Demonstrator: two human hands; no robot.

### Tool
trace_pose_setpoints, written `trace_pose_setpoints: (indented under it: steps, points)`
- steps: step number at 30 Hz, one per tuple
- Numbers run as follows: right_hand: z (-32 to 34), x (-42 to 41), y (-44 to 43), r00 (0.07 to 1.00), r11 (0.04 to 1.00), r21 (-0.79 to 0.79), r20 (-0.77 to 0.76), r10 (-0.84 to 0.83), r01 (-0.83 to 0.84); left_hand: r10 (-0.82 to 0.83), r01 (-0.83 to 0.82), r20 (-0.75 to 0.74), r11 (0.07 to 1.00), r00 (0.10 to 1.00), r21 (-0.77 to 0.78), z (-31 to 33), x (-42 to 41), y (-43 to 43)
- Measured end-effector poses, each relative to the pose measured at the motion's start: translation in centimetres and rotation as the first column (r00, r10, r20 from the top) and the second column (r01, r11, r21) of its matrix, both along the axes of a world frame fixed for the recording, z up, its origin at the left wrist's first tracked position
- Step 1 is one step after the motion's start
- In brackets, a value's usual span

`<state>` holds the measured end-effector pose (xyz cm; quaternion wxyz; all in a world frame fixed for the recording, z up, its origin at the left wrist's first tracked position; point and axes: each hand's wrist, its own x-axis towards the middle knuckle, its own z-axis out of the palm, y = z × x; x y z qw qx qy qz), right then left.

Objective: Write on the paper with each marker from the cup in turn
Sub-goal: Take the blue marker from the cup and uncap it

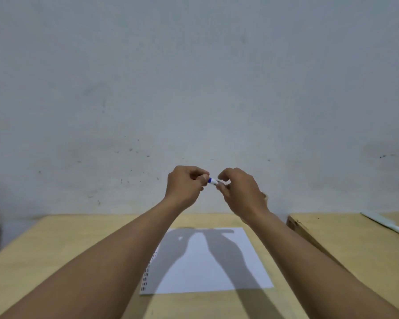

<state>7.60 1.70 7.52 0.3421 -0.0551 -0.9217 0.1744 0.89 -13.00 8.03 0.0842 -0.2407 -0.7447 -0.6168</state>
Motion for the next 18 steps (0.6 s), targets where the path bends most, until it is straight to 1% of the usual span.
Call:
trace_pose_setpoints:
  steps: [1,2,3,4,5,6,7,8,10,11,12,13,14,16,18]
  points:
    - [-0.1,0.4,-0.9,0.999,0.998,-0.066,-0.039,-0.018,0.015,0.022,-0.022,0.01,0.999,1.0,0.027,0.0,0.1,-0.6]
    - [-0.2,0.8,-1.9,0.998,0.985,-0.172,-0.061,-0.032,0.021,0.037,-0.038,0.027,0.998,0.999,0.057,0.0,0.3,-1.1]
    - [-0.2,1.2,-3.1,0.998,0.943,-0.333,-0.063,-0.027,0.005,0.042,-0.046,0.049,0.995,0.998,0.092,-0.1,0.4,-1.6]
    - [-0.2,1.4,-4.1,0.999,0.851,-0.525,-0.048,-0.004,-0.022,0.041,-0.049,0.071,0.991,0.997,0.125,-0.1,0.5,-2.0]
    - [-0.2,1.6,-5.0,0.999,0.713,-0.7,-0.011,0.032,-0.031,0.034,-0.047,0.091,0.987,0.995,0.154,-0.1,0.7,-2.5]
    - [-0.1,1.7,-5.8,0.997,0.558,-0.829,0.014,0.077,-0.031,0.022,-0.041,0.107,0.984,0.994,0.171,-0.2,0.8,-2.9]
    - [0.0,1.7,-6.4,0.992,0.396,-0.917,0.01,0.124,-0.04,0.007,-0.028,0.117,0.983,0.993,0.18,-0.2,1.0,-3.3]
    - [-0.1,1.6,-6.9,0.985,0.226,-0.972,-0.03,0.17,-0.068,-0.01,-0.013,0.122,0.983,0.993,0.182,-0.2,1.1,-3.8]
    - [-0.1,1.2,-7.9,0.963,-0.108,-0.983,-0.168,0.213,-0.147,-0.043,0.022,0.114,0.984,0.993,0.174,-0.2,1.4,-4.5]
    - [-0.2,1.0,-8.4,0.951,-0.234,-0.956,-0.227,0.211,-0.177,-0.049,0.033,0.098,0.987,0.994,0.158,-0.2,1.4,-4.9]
    - [-0.2,0.7,-8.9,0.942,-0.316,-0.928,-0.27,0.199,-0.199,-0.043,0.033,0.075,0.99,0.996,0.134,-0.2,1.5,-5.2]
    - [-0.2,0.5,-9.4,0.937,-0.356,-0.909,-0.297,0.183,-0.219,-0.026,0.021,0.051,0.994,0.998,0.109,-0.1,1.5,-5.5]
    - [-0.1,0.4,-9.8,0.934,-0.36,-0.902,-0.314,0.17,-0.238,-0.002,-0.001,0.029,0.996,1.0,0.088,-0.1,1.4,-5.8]
    - [-0.1,0.1,-10.3,0.93,-0.313,-0.91,-0.333,0.156,-0.273,0.055,-0.056,0.01,0.997,0.998,0.055,0.0,1.3,-6.5]
    - [-0.2,-0.1,-10.5,0.93,-0.252,-0.924,-0.332,0.159,-0.287,0.092,-0.094,0.037,0.994,0.995,0.049,-0.1,0.8,-7.6]
